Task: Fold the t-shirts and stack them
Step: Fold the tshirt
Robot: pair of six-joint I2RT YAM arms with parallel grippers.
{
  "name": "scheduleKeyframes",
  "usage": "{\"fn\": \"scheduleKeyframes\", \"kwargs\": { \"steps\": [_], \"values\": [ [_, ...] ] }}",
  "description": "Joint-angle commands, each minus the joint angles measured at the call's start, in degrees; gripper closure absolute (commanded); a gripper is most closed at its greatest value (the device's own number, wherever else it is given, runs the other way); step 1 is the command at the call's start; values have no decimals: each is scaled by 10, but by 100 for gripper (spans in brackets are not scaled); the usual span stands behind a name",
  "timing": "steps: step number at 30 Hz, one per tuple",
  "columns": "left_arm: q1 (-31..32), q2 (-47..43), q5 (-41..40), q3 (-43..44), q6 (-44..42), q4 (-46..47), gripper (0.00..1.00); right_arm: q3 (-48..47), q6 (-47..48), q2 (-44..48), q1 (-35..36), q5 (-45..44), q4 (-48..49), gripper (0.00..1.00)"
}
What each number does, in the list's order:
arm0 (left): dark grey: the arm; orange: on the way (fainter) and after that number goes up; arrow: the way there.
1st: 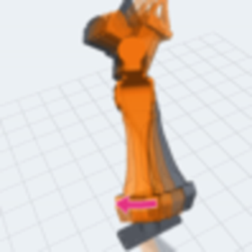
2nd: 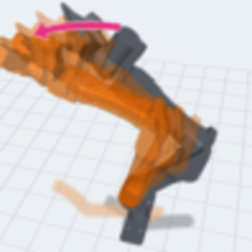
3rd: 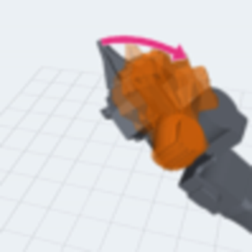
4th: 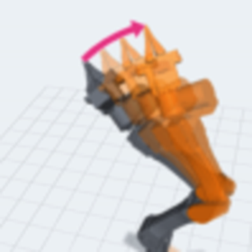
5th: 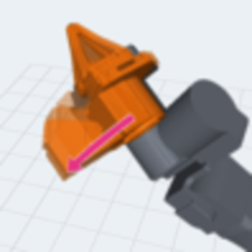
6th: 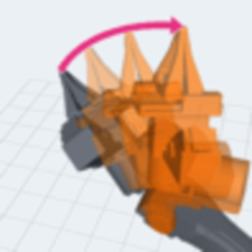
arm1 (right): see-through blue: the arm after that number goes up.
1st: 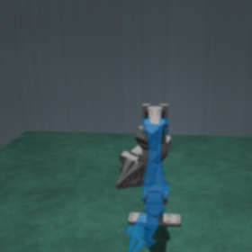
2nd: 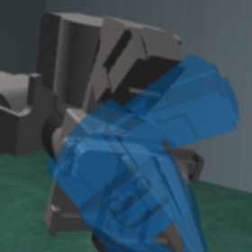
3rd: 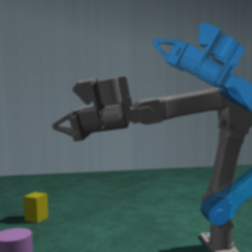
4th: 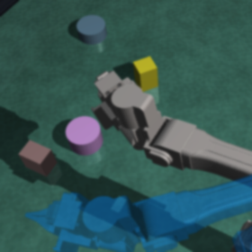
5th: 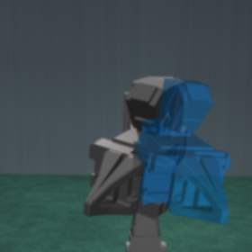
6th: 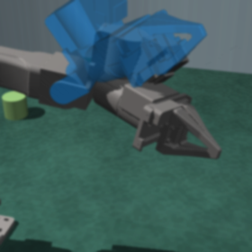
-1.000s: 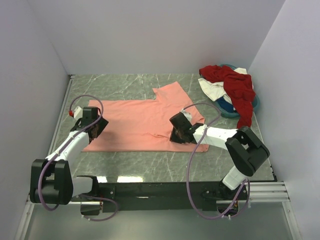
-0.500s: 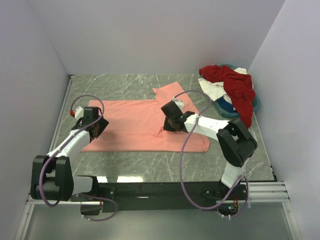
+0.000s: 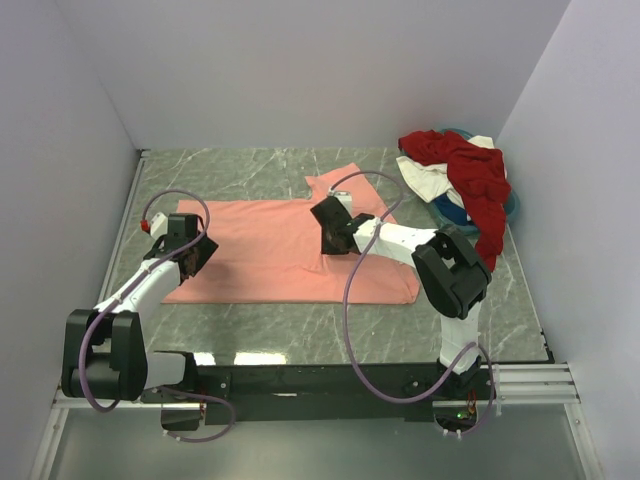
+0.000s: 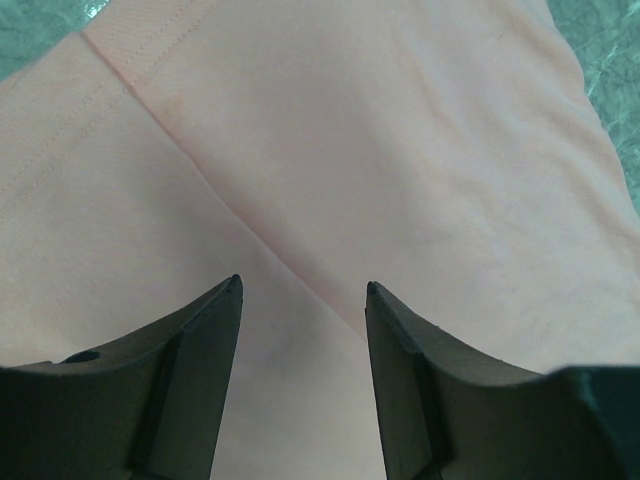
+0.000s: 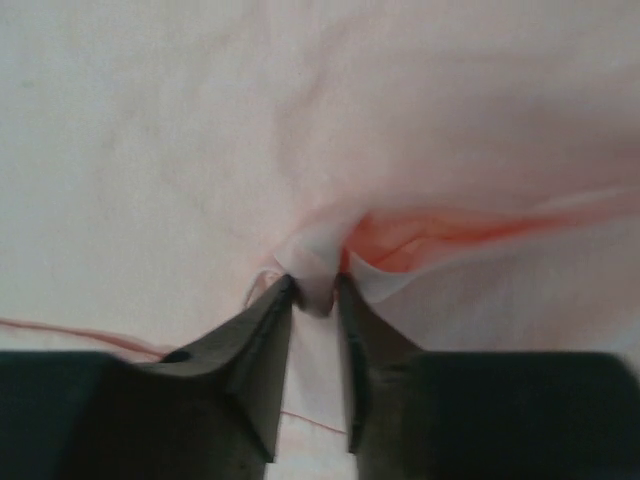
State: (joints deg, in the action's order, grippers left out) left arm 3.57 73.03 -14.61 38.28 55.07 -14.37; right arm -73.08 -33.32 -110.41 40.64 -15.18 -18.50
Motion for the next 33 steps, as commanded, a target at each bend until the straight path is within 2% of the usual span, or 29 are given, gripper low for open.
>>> {"fn": "scheduleKeyframes", "kwargs": {
  "steps": [1,6,9,12,17,24,33],
  "values": [
    [2,3,3,18,-10,18,41,-27,38,1,3,-21,16,65],
    [2,14,2,39,-12,20,40,-40,50,17,-1,-18,21,57],
    [2,38,-6,79,-12,15,39,-47,51,36,-24,6,23,54],
    [2,82,-37,161,-8,-8,38,-61,46,53,-63,42,21,54],
    [-16,181,-94,272,-6,-64,39,-84,45,78,-130,79,21,55],
    [-49,336,-136,449,-11,-129,48,-119,51,76,-189,115,20,55],
    [-82,522,-141,628,-50,-159,54,-149,50,31,-234,154,46,55]
  ]
}}
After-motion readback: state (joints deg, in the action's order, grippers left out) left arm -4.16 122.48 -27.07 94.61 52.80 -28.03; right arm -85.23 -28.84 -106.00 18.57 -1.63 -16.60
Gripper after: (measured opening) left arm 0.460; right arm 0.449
